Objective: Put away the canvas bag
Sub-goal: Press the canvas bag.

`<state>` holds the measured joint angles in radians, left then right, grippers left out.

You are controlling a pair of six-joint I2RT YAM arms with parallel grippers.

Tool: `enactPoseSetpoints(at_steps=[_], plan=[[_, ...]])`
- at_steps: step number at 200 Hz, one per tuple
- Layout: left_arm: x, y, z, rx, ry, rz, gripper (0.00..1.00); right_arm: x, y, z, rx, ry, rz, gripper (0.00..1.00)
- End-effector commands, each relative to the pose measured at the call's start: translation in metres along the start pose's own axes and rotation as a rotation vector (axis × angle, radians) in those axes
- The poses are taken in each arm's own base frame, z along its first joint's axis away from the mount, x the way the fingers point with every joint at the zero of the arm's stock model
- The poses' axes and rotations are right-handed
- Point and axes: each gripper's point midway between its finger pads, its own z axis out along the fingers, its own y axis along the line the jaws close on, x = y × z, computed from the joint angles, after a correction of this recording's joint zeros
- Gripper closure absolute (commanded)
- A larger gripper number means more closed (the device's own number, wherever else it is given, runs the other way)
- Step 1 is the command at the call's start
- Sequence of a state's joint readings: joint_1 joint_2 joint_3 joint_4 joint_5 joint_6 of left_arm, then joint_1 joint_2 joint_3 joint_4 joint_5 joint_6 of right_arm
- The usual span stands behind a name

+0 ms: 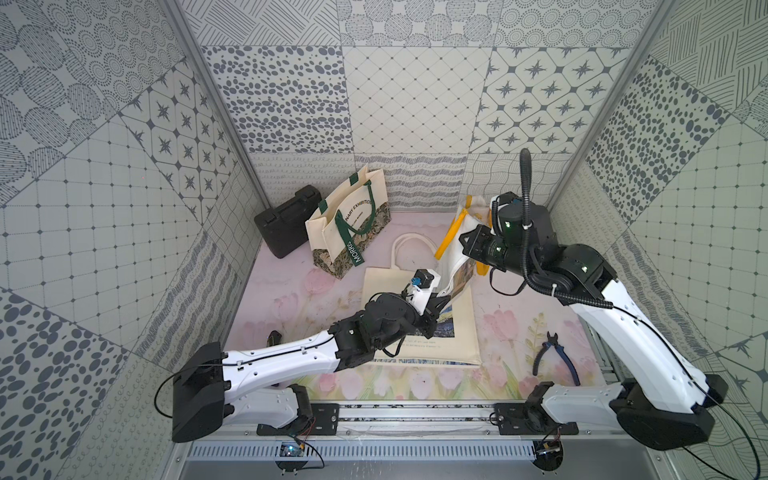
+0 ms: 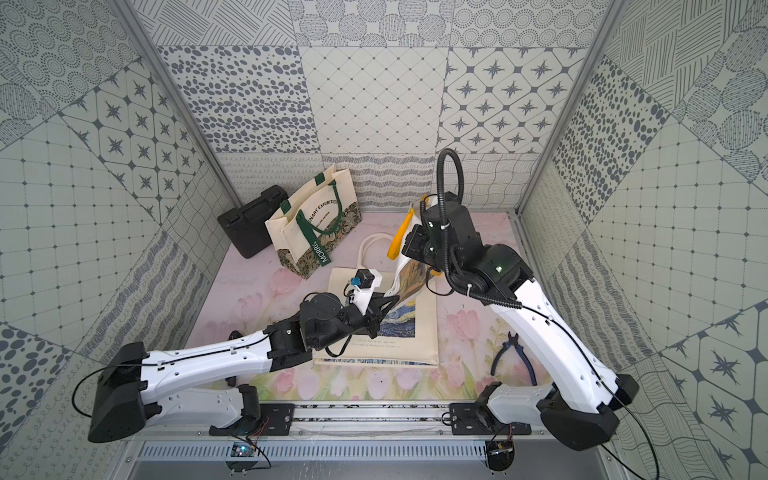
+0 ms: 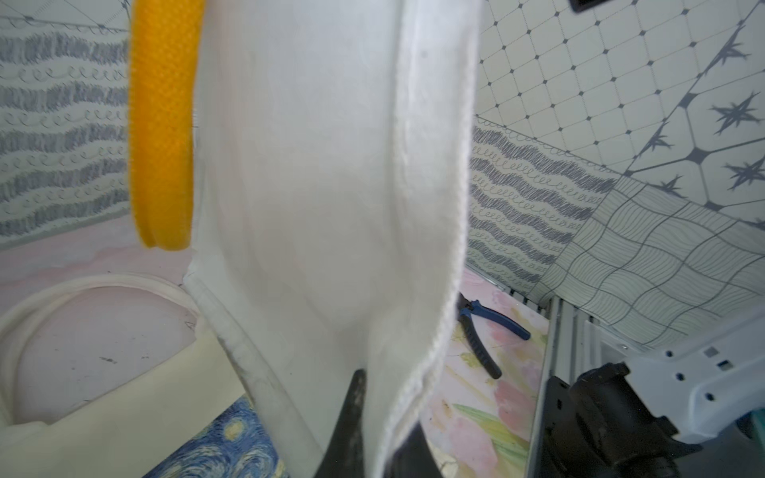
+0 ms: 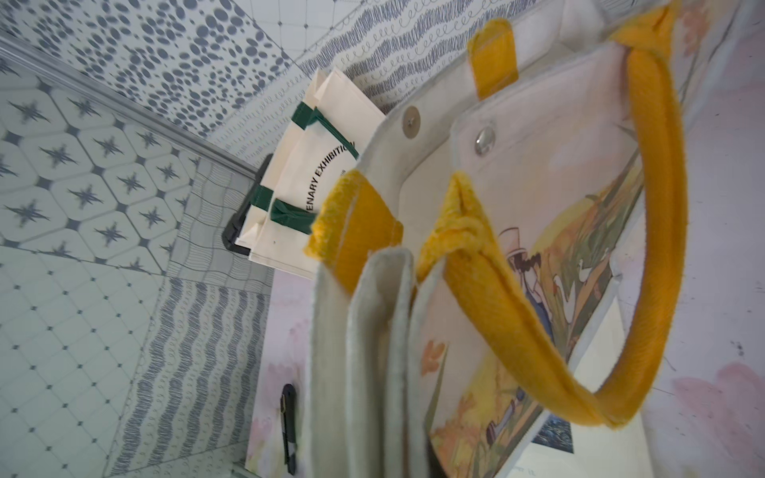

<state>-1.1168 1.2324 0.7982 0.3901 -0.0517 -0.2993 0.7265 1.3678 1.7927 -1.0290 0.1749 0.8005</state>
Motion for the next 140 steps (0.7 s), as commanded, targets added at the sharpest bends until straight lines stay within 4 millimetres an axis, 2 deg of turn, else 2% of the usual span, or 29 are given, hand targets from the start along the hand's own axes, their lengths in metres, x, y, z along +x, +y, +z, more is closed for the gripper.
enactPoseSetpoints(at_steps=[1, 30, 64, 85, 107, 140], plan=[[-0.022, -0.037, 0.0, 0.334, 0.024, -0.379, 1.0, 0.032, -0.001, 0.029, 0.074, 0.189, -0.177, 1.0], [-0.029, -0.009, 0.003, 0.345, 0.06, -0.543, 1.0, 0.048, -0.009, 0.079, 0.152, 0.262, -0.21, 1.0], [-0.045, 0.033, 0.001, 0.424, 0.013, -0.751, 1.0, 0.046, -0.006, 0.122, 0.166, 0.252, -0.192, 1.0], [-0.055, 0.054, 0.001, 0.448, -0.006, -0.797, 1.0, 0.046, -0.008, 0.152, 0.187, 0.278, -0.183, 1.0], [-0.058, 0.066, 0.003, 0.446, 0.005, -0.817, 1.0, 0.045, -0.006, 0.183, 0.182, 0.289, -0.168, 1.0], [-0.07, 0.076, 0.003, 0.465, -0.028, -0.875, 1.0, 0.033, 0.002, 0.221, 0.2, 0.279, -0.201, 1.0]])
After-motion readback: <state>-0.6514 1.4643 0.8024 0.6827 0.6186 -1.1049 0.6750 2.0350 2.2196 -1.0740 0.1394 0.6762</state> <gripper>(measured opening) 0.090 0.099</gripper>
